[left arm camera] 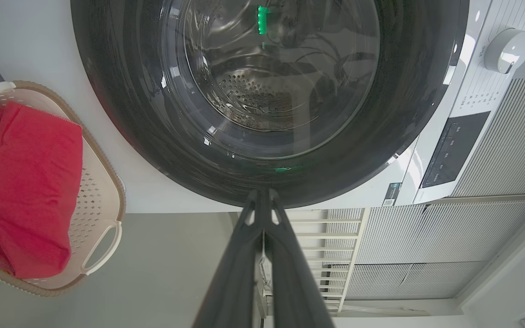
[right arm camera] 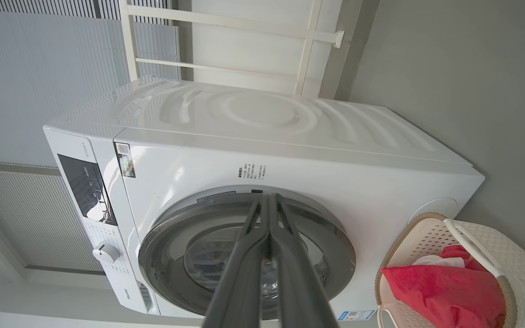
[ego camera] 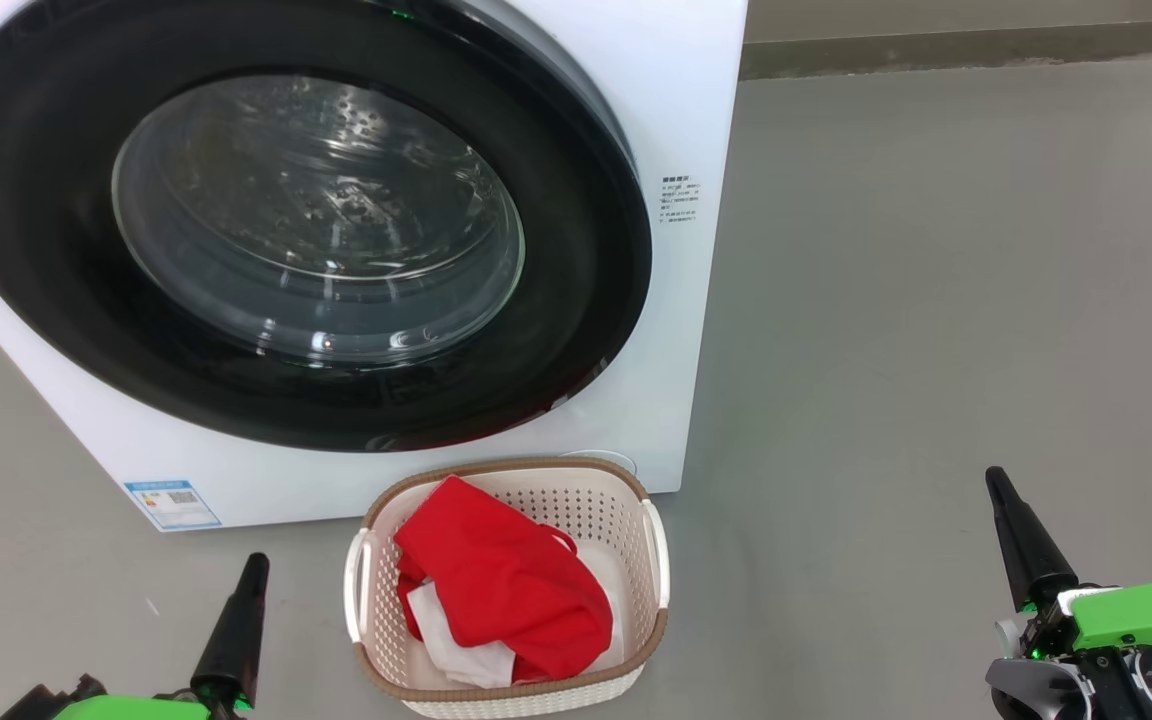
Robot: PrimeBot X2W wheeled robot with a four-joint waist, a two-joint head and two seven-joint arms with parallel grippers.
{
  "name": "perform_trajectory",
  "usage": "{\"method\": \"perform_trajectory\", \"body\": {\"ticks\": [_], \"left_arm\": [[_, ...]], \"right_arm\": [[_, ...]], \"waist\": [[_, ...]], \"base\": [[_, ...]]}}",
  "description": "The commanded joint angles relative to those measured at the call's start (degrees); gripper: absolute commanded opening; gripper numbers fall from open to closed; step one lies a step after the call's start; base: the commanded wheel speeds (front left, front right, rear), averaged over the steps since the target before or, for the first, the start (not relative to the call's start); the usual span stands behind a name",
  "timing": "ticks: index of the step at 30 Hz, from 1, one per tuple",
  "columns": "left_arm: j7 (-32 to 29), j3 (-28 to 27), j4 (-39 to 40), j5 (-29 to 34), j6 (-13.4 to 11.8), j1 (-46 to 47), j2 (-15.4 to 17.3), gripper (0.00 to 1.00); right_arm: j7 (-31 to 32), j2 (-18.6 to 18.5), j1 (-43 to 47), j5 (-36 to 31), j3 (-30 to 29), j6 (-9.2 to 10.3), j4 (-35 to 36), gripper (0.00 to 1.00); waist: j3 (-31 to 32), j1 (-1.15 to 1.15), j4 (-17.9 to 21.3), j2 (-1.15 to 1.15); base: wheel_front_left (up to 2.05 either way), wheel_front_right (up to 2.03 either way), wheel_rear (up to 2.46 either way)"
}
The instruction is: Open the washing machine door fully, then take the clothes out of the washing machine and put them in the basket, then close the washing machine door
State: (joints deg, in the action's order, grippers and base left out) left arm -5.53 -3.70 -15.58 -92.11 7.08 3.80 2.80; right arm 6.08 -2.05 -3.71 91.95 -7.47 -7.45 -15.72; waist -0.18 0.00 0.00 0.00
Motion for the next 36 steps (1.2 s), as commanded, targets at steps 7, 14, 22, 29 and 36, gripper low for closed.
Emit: {"method": "perform_trajectory", "body": {"ticks": [7, 14, 22, 29, 36], "left_arm": [[-0.48, -2.23, 1.55, -0.55, 0.41, 2.34, 0.54, 0.0], [-0.53, -2.29, 1.55, -0.5, 0.41, 2.34, 0.49, 0.0], [-0.58, -2.36, 1.55, -0.45, 0.41, 2.35, 0.45, 0.0], [-0.62, -2.4, 1.55, -0.41, 0.41, 2.35, 0.42, 0.0], [-0.65, -2.45, 1.55, -0.37, 0.41, 2.36, 0.38, 0.0]], "right_arm": [[0.38, -0.83, -2.47, 0.24, 0.97, -0.03, 1.69, 0.0], [0.38, -0.83, -2.47, 0.24, 0.97, -0.03, 1.69, 0.0], [0.38, -0.83, -2.47, 0.24, 0.97, -0.03, 1.69, 0.0], [0.38, -0.83, -2.47, 0.24, 0.97, -0.03, 1.69, 0.0], [0.38, -0.83, -2.47, 0.24, 0.97, -0.03, 1.69, 0.0]], "waist": [[0.0, 0.0, 0.0, 0.0], [0.0, 0.0, 0.0, 0.0], [0.0, 0.0, 0.0, 0.0], [0.0, 0.0, 0.0, 0.0], [0.0, 0.0, 0.0, 0.0]], "base": [[0.0, 0.0, 0.0], [0.0, 0.0, 0.0], [0.0, 0.0, 0.0], [0.0, 0.0, 0.0], [0.0, 0.0, 0.0]]}}
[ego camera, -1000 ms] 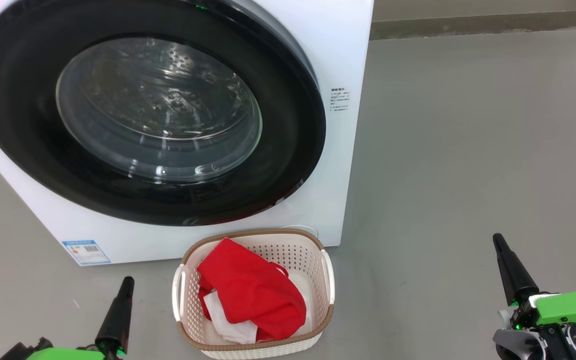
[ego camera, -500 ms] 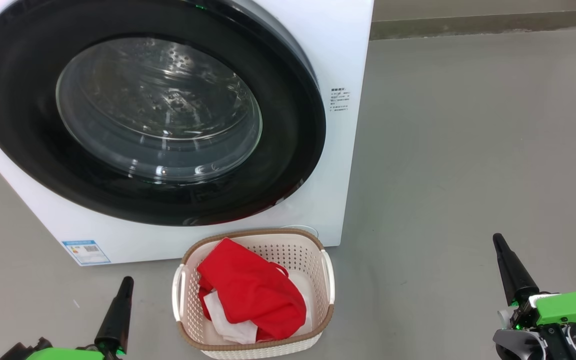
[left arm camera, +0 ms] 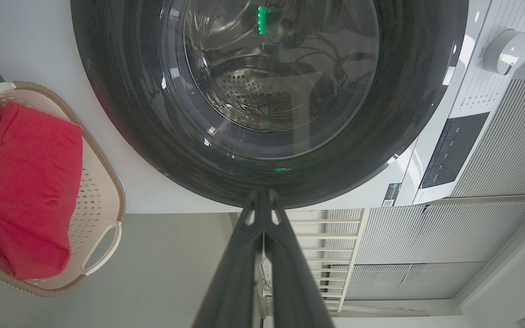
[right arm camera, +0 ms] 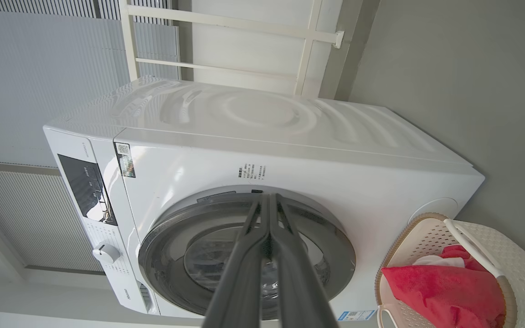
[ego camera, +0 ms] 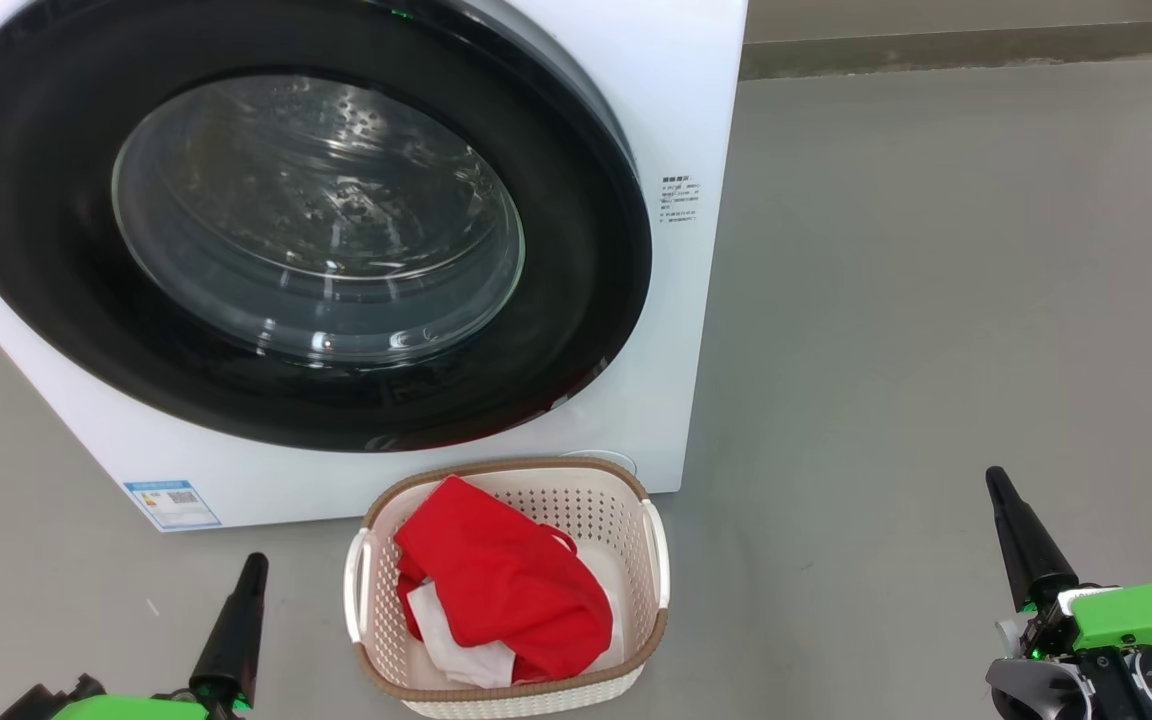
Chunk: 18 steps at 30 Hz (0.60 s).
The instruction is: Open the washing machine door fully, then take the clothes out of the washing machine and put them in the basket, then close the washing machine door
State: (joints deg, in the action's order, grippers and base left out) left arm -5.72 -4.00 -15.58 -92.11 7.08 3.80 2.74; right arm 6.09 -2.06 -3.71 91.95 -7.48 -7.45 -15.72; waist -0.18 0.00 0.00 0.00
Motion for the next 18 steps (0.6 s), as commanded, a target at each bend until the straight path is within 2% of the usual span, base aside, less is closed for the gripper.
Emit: {"method": "perform_trajectory", "body": {"ticks": [1, 18], "left_arm": [[-0.47, -2.15, 1.55, -0.36, 0.41, 2.35, 0.43, 0.0], [-0.55, -2.24, 1.55, -0.28, 0.41, 2.36, 0.37, 0.0]], "right_arm": [[0.37, -0.82, -2.47, 0.24, 0.98, -0.03, 1.69, 0.0], [0.37, -0.82, -2.47, 0.24, 0.98, -0.03, 1.69, 0.0]], "waist": [[0.0, 0.0, 0.0, 0.0], [0.0, 0.0, 0.0, 0.0]], "base": [[0.0, 0.0, 0.0], [0.0, 0.0, 0.0]]}}
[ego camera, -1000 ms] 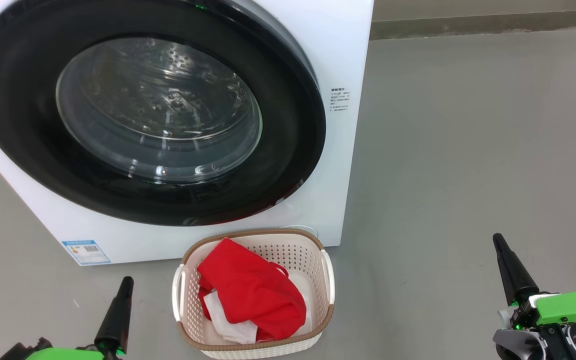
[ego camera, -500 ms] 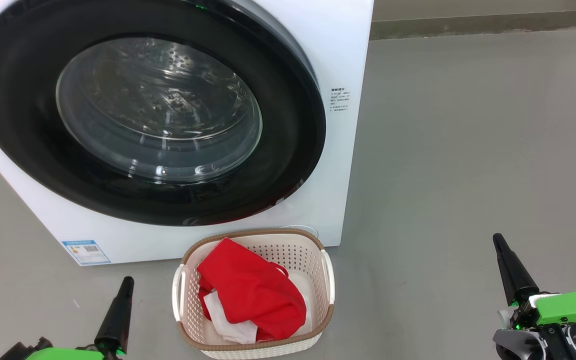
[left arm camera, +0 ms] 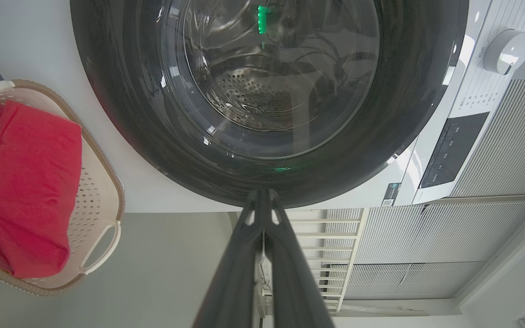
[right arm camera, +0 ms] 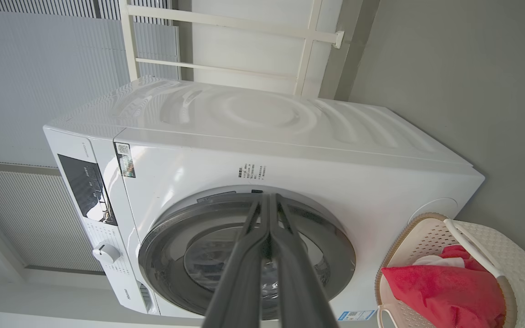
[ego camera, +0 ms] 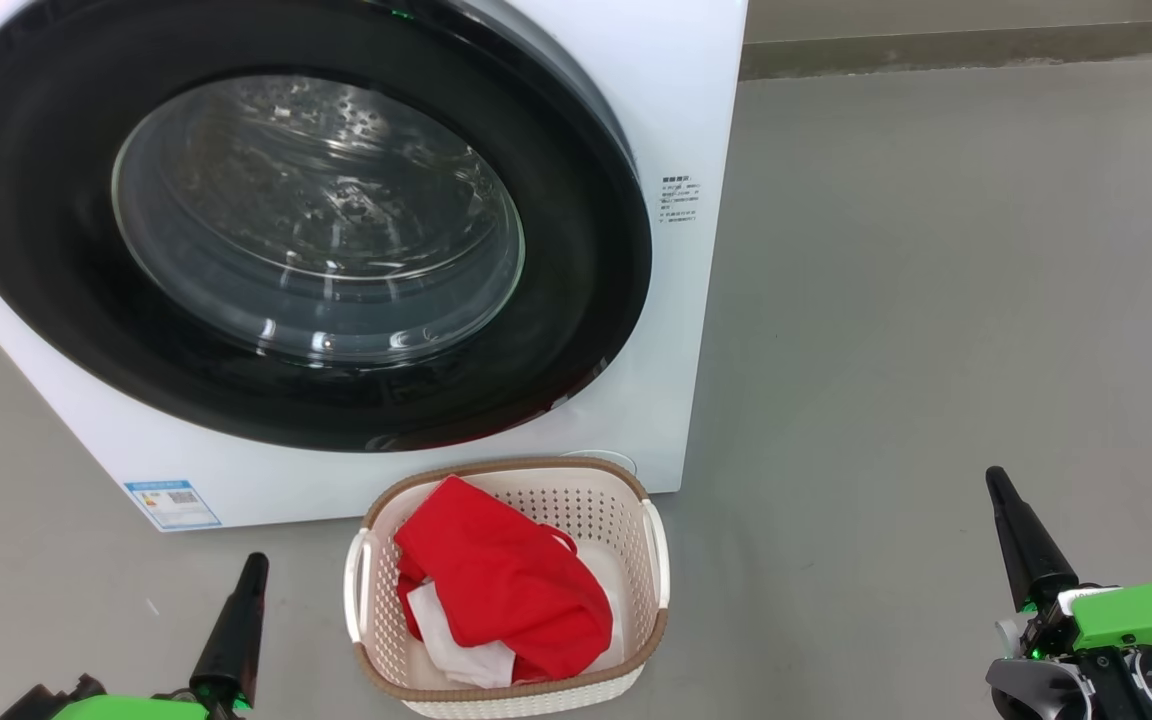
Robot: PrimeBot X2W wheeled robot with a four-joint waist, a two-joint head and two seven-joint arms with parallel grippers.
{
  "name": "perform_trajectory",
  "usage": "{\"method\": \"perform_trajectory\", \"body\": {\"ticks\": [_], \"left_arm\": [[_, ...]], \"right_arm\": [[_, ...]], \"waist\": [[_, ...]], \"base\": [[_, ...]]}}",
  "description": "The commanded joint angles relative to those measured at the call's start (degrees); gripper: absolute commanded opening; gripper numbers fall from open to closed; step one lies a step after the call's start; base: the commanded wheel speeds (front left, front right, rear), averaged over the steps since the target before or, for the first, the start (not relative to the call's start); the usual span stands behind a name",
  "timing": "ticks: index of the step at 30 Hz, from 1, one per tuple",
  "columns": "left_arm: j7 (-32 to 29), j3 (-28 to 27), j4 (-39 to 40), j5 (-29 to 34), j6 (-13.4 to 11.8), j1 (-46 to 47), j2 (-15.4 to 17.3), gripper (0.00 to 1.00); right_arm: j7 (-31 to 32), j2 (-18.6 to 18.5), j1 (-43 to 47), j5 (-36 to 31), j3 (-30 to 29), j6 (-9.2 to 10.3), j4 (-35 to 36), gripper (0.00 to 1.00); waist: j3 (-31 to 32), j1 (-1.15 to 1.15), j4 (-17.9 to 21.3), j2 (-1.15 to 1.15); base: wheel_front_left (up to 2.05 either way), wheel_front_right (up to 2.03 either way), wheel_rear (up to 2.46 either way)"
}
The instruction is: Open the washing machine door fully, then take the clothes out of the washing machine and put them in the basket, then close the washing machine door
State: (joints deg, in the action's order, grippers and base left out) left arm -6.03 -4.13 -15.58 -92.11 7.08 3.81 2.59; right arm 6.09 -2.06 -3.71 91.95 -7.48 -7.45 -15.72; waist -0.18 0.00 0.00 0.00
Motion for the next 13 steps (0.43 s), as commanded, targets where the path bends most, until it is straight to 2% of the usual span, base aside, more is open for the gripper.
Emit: {"method": "perform_trajectory", "body": {"ticks": [1, 13], "left_arm": [[-0.25, -2.13, 1.55, -0.28, 0.41, 2.36, 0.52, 0.0], [-0.3, -2.19, 1.54, -0.23, 0.41, 2.36, 0.48, 0.0]], "right_arm": [[0.37, -0.82, -2.47, 0.24, 0.98, -0.03, 1.69, 0.0], [0.37, -0.82, -2.47, 0.24, 0.98, -0.03, 1.69, 0.0]], "waist": [[0.0, 0.0, 0.0, 0.0], [0.0, 0.0, 0.0, 0.0]], "base": [[0.0, 0.0, 0.0], [0.0, 0.0, 0.0]]}}
